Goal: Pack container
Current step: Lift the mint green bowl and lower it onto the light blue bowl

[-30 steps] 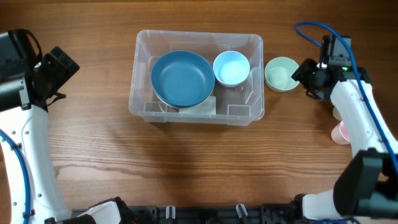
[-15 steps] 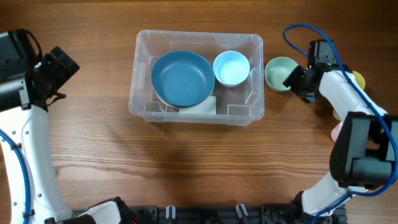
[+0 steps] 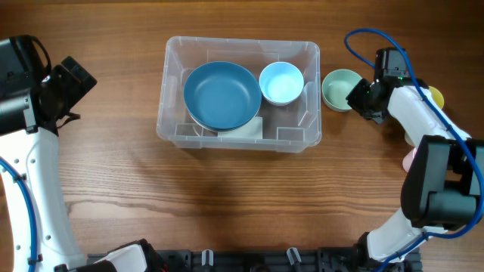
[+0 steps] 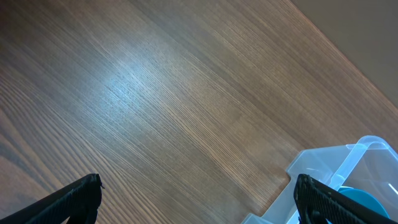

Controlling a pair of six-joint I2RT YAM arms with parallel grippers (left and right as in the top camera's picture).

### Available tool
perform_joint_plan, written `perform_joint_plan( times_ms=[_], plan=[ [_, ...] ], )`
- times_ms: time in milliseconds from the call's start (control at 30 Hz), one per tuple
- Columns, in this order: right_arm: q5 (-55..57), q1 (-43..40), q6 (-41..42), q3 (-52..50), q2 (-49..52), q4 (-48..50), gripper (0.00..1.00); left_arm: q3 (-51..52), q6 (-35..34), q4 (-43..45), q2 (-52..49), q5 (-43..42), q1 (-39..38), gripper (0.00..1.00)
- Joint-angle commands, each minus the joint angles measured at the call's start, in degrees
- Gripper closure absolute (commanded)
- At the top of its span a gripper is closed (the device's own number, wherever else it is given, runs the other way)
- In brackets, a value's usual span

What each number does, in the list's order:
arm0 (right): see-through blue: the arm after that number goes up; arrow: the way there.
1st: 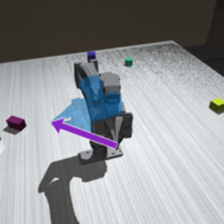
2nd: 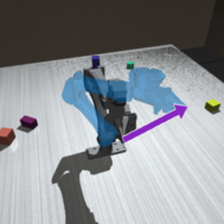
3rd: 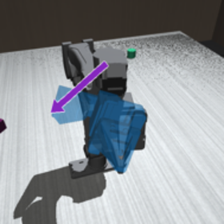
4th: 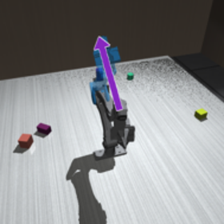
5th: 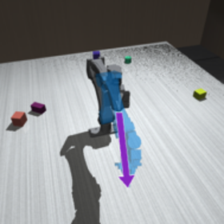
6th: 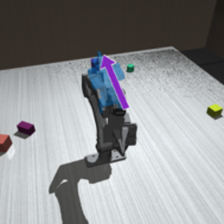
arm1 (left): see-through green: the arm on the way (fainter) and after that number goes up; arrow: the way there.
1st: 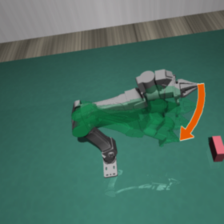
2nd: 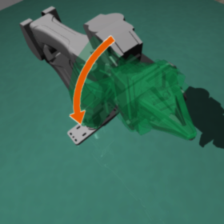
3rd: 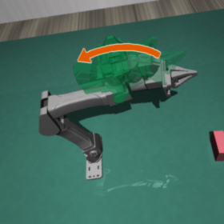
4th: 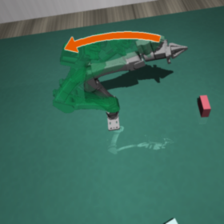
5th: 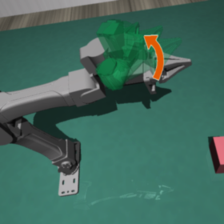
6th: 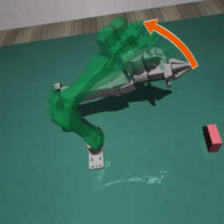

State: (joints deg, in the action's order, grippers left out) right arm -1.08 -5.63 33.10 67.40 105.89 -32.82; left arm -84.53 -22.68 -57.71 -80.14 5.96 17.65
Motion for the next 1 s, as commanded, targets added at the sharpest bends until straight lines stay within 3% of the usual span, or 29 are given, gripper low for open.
perform_joint_plan(
  times_ms=[0,467,967],
  plan=[
    [-0.3,0.0,-0.1,-0.3,0.5,-0.5,0.91,-0.7,-0.5,0.0,0.5,-0.1,0.3,0.0],
    [-0.1,0.0,-2.2,-0.2,-0.9,-0.8,0.96,-0.7,-0.5,0.0,0.5,-0.1,0.3,0.0],
    [8.4,-0.1,-8.4,-0.1,-29.8,-6.9,0.96,-0.7,-0.5,0.0,0.5,-0.1,0.3,0.0]
  ],
)
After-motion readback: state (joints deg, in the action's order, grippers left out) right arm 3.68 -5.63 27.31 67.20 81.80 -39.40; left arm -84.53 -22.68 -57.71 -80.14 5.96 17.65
